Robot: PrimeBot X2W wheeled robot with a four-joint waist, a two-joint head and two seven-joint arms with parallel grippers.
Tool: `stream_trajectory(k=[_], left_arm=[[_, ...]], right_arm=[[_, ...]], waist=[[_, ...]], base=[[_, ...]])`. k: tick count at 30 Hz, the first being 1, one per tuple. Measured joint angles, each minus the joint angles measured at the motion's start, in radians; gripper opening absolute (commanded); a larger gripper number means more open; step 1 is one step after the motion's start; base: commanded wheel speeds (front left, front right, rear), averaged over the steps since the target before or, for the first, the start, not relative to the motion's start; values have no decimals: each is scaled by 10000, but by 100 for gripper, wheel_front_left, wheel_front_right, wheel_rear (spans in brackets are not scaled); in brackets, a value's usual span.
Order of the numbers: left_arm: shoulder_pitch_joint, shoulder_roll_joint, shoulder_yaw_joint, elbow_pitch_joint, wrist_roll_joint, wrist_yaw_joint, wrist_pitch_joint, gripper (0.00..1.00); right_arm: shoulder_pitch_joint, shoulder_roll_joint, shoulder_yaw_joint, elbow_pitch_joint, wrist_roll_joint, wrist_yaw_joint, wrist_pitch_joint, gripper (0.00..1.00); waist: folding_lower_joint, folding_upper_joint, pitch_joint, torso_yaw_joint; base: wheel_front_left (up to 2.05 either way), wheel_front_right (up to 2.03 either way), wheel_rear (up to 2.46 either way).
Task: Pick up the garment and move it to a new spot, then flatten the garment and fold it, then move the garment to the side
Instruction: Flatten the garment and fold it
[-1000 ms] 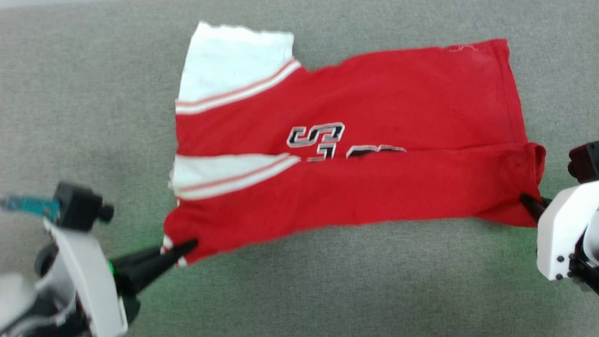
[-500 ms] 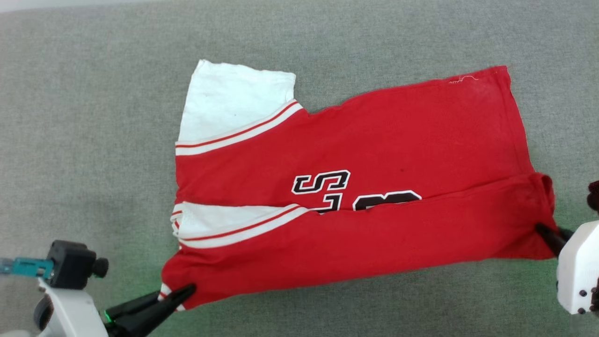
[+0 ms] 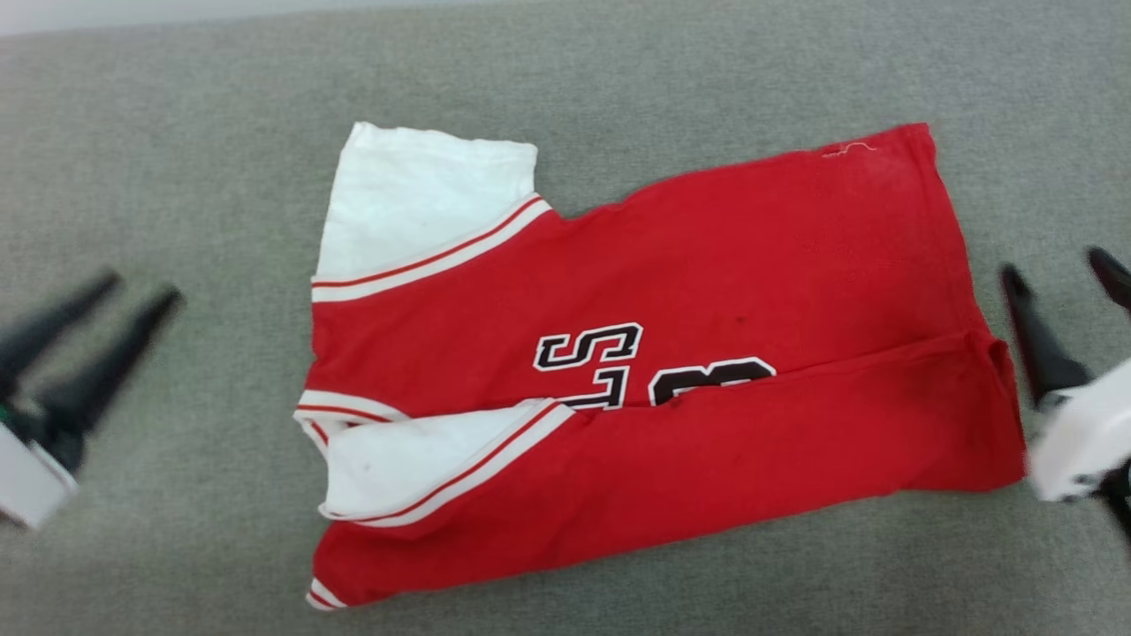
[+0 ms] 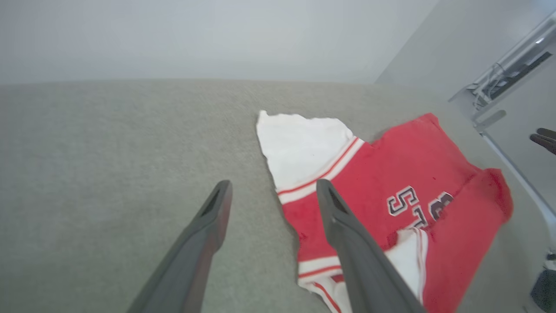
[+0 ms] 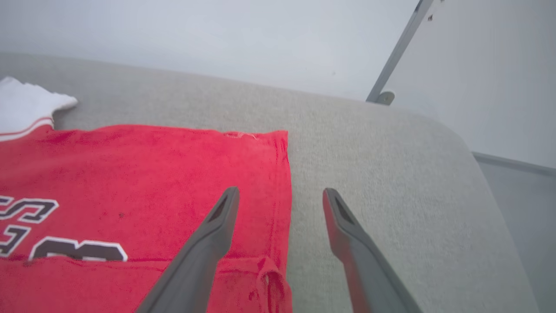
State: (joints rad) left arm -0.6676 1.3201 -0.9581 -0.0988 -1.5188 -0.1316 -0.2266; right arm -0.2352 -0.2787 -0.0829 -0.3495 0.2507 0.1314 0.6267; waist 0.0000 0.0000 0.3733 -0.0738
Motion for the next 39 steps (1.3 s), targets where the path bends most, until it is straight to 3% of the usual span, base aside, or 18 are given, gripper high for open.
stream_trajectory(k=[7,12,15,20,27,36,37,38,39], left_arm=[[-1349,-1085,560,2408,976,2,-104,100],[-2747,-1814,642,3848,1365,0,575,100],[-3595,-1998,577,4451,1398,2,1407,100],[-4739,-2008,159,4834,1181,2,3461,100],[-5488,-1406,-842,4374,715,0,6941,100],[-5989,-903,-1055,4265,165,2,7948,100],[-5994,-903,-1014,4201,-63,2,8027,87],[-6002,-913,-968,4126,-322,4,8134,49],[-6031,-911,-951,4029,-456,10,8241,32]], right_arm=[[-535,1735,725,1333,-1808,2,-4163,100],[-486,2243,959,2011,-2487,0,-6197,100],[-411,2251,1139,2169,-2061,0,-6995,100],[-306,2265,1611,2063,-1714,2,-7620,100],[5,2263,2080,1730,-1507,0,-7841,100],[205,2263,2307,1427,-1438,0,-7846,100],[204,2265,2288,1400,-1438,0,-7833,100],[202,2265,2243,1379,-1434,0,-7762,100],[193,2265,2205,1379,-1430,0,-7683,100]], waist=[[0,0,116,-461],[0,0,326,-884],[0,0,507,-1187],[0,0,840,-1755],[-1,0,1373,-2456],[-1,0,2109,-2982],[-1,0,2167,-3009],[0,0,2218,-3022],[0,0,2257,-3017]], base=[[0,0,0],[0,0,0],[0,0,0],[0,0,0],[0,0,0],[0,0,0],[0,0,0],[0,0,0],[0,0,0]])
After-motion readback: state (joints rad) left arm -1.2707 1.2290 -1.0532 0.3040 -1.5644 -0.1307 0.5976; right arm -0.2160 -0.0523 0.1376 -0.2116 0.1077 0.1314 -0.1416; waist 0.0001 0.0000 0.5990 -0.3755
